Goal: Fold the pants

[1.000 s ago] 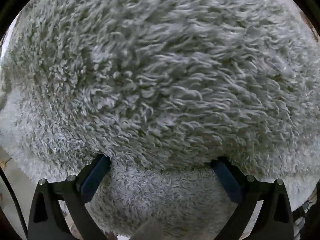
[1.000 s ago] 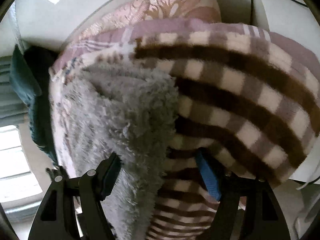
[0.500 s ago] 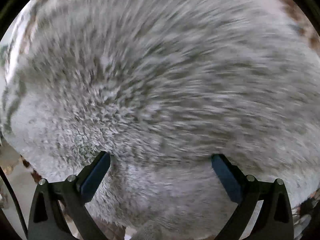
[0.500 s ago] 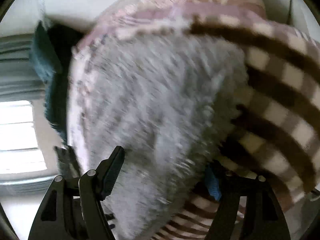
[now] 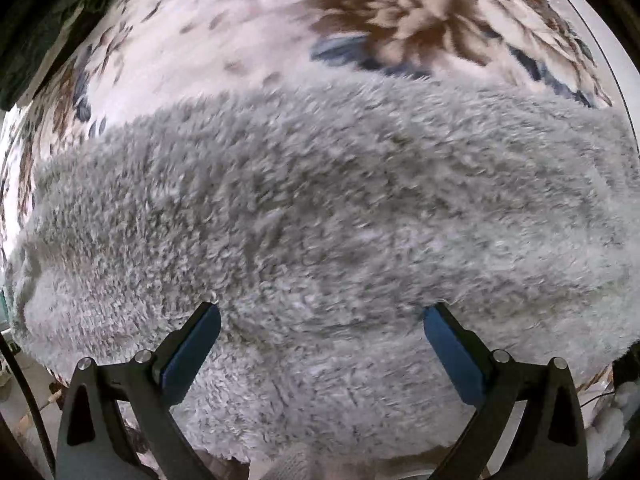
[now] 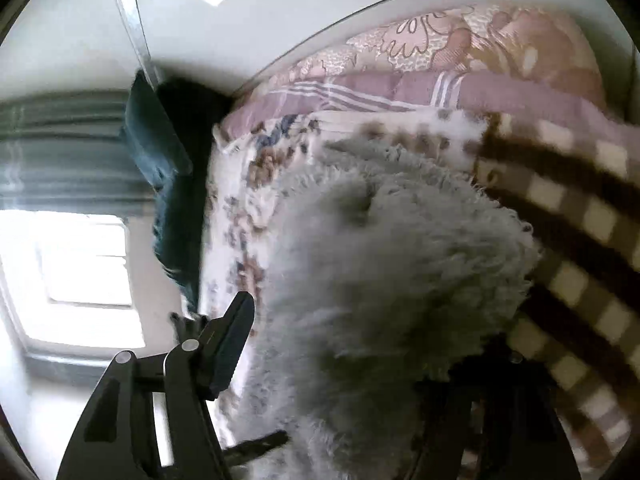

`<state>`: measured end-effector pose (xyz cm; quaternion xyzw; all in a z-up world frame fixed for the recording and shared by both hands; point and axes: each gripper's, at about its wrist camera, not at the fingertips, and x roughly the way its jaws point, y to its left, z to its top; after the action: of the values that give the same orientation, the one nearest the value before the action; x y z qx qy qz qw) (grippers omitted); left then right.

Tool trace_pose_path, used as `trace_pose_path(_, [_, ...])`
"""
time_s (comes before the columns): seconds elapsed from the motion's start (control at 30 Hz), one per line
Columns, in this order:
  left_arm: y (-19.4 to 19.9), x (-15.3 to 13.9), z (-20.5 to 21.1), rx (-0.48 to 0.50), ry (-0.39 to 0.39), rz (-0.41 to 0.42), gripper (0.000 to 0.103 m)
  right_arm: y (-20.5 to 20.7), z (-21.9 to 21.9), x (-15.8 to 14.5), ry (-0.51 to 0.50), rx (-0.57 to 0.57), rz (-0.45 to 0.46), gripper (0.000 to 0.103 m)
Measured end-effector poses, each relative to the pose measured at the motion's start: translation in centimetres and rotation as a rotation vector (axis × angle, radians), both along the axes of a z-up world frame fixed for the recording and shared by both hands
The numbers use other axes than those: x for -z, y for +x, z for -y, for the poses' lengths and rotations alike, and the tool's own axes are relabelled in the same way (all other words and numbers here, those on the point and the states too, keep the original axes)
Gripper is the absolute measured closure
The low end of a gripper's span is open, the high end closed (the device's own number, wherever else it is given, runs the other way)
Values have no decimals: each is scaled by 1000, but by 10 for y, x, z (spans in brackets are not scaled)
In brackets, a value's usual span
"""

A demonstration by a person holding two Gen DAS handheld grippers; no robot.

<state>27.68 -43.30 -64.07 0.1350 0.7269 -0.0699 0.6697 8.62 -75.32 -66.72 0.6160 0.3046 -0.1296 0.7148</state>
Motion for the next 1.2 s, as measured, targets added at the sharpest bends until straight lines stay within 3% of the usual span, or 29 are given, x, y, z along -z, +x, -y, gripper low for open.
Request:
trace_pose_path(0.1, [6,0,18,4,6,10,0,-1,10,38,119,34,-47,33])
trace_pose_path(0.17, [14,-7,31,2,18,20,0,-2,16,47,153,85,-19,35])
trace_pose_path(0.23, [18,-8,23,12,45,36,0,1,17,42,117,95,-39,57])
trace_pose_path(0.27, [20,-6,19,18,64,46,0,1,16,38,80,96,-84,80])
trace_pose_path(0.3, [21,-6,20,31,94,57,0,2,14,34,53,95,-111,81])
trace_pose_path(0.4, [23,1,13,101,186,96,0,8,7,20,-18,92,-167,85])
trace_pose_path(0.6, [31,-6,6,117,179,105,0,27,-13,-40,-180,23,-233,86])
trace_pose_path(0.93, [25,-7,-104,34,140,89,0,52,-85,-102,-291,-108,-241,87])
trace_pose_path(1.2, [32,-23,-221,-109,133,61,0,100,-187,-127,-319,-256,-197,87])
